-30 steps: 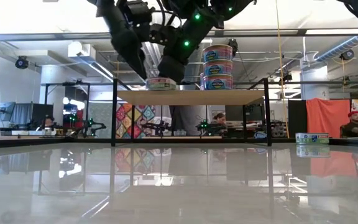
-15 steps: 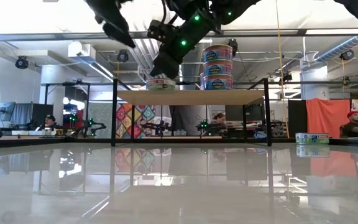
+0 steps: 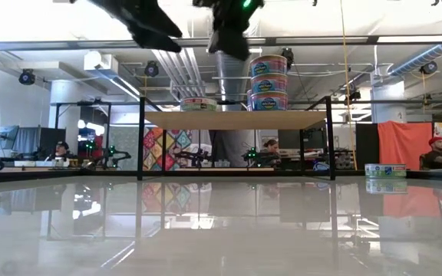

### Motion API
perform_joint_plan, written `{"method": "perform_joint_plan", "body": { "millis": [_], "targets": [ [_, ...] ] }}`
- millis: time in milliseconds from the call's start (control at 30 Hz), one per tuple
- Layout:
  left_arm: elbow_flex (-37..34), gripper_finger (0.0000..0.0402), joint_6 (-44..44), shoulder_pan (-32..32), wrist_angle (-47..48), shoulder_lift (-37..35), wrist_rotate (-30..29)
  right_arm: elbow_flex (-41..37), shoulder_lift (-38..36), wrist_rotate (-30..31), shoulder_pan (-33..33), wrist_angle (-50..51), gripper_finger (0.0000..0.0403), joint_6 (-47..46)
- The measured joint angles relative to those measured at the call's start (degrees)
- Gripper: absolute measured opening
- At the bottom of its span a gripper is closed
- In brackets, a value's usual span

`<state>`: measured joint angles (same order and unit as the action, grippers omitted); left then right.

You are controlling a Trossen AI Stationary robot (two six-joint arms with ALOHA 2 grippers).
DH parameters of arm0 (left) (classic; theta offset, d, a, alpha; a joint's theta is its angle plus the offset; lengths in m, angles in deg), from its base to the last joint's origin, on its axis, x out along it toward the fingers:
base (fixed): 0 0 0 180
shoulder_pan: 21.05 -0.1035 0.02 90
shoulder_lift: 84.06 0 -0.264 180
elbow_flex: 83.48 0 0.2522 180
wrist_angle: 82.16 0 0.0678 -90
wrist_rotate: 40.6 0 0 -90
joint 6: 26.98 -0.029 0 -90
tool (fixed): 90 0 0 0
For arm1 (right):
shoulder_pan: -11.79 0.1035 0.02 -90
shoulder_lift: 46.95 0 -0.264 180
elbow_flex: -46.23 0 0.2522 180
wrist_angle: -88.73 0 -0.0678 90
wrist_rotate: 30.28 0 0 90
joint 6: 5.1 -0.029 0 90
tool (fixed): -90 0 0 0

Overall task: Stack canned seafood by type on shelf
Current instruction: Put the green tuna can on the shelf

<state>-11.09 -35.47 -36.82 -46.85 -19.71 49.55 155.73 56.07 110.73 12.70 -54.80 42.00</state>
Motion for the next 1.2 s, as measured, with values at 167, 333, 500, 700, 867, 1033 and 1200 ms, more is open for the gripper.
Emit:
{"method": "perform_joint_plan", "body": {
  "millis": [167,333,500,700,867,1033,1200],
  "targets": [
    [-0.29,0.0374,0.49,-3.74,-6.61,5.19,-1.05,0.62,-5.08,1.60,5.67,9.80,0.0013,-9.52],
    [3.39,0.0329,1.73,-7.07,-6.90,13.02,-1.19,0.64,-8.42,1.50,9.45,13.86,0.0013,-18.60],
    [7.71,0.0241,3.71,-8.66,-4.63,17.83,-3.47,0.64,-9.82,1.57,11.67,16.88,0.0013,-23.60],
    [12.08,0.0096,6.74,-8.91,0.04,21.11,-6.69,0.62,-9.30,1.55,12.23,19.44,0.0013,-26.41],
    [11.72,0.0008,7.77,-9.46,0.56,22.60,-6.76,0.62,-9.20,1.53,12.23,20.45,0.0013,-28.16],
    [10.95,0.0023,8.80,-10.67,2.56,22.63,-7.24,0.62,-9.28,1.54,12.78,21.82,0.0013,-29.61],
    [10.93,0.0010,8.85,-10.75,4.06,22.61,-7.17,0.62,-9.44,1.54,13.60,23.61,0.0013,-30.94]
  ]
}}
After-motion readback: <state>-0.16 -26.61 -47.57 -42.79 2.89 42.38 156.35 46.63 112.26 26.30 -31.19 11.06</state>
